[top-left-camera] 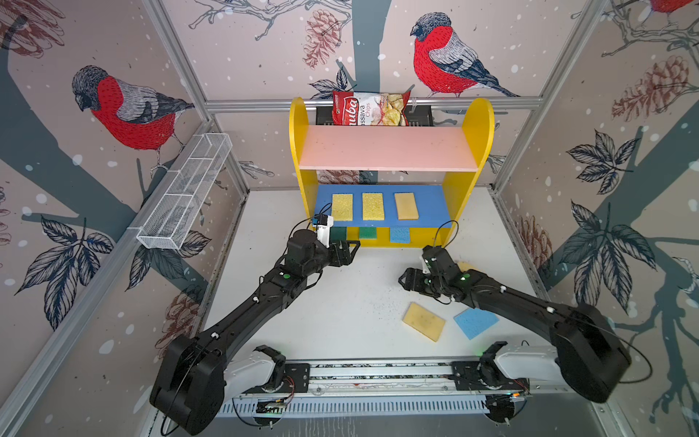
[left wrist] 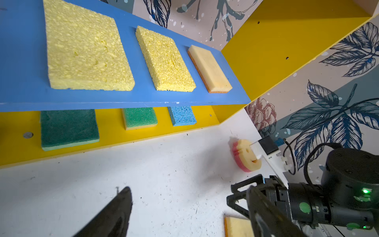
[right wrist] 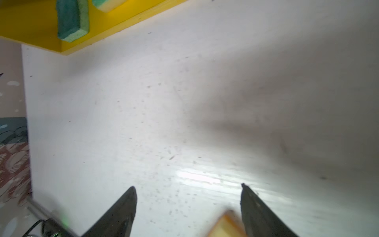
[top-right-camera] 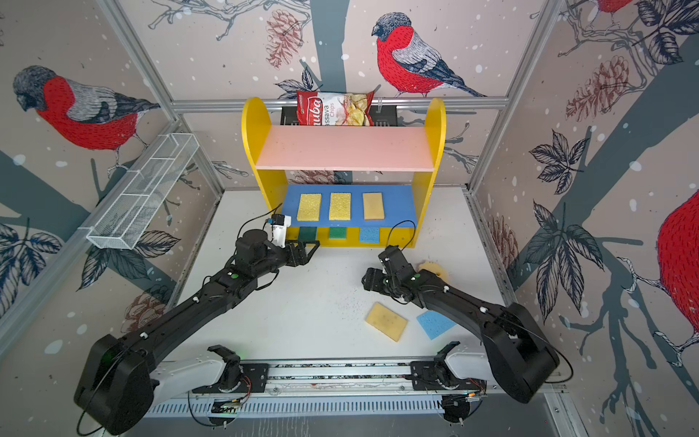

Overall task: Arrange cleaning sponges on a shelf
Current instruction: Rotate the cleaning sponge at the bottom-center of the table.

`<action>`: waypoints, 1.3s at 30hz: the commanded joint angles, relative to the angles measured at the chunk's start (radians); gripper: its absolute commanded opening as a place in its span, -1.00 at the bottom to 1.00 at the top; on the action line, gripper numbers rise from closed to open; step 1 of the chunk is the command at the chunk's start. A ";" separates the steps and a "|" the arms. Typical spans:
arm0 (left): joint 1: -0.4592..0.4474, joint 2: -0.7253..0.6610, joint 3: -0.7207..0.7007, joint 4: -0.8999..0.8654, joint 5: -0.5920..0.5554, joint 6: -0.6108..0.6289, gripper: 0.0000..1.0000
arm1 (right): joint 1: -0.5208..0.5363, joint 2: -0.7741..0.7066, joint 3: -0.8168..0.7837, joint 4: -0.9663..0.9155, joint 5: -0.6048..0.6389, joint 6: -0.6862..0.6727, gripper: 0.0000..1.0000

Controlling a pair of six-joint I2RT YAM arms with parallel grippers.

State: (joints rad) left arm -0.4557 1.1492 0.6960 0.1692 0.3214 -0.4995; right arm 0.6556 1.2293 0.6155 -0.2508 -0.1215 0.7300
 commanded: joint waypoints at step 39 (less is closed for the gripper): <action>0.002 -0.001 -0.038 -0.007 -0.037 0.016 0.73 | 0.310 0.326 0.176 0.168 0.044 0.000 -0.91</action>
State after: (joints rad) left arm -0.4553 1.1412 0.6548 0.1577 0.2916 -0.5018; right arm 0.9730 1.5719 0.7906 -0.0433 -0.0971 0.7597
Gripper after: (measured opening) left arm 0.864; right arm 0.048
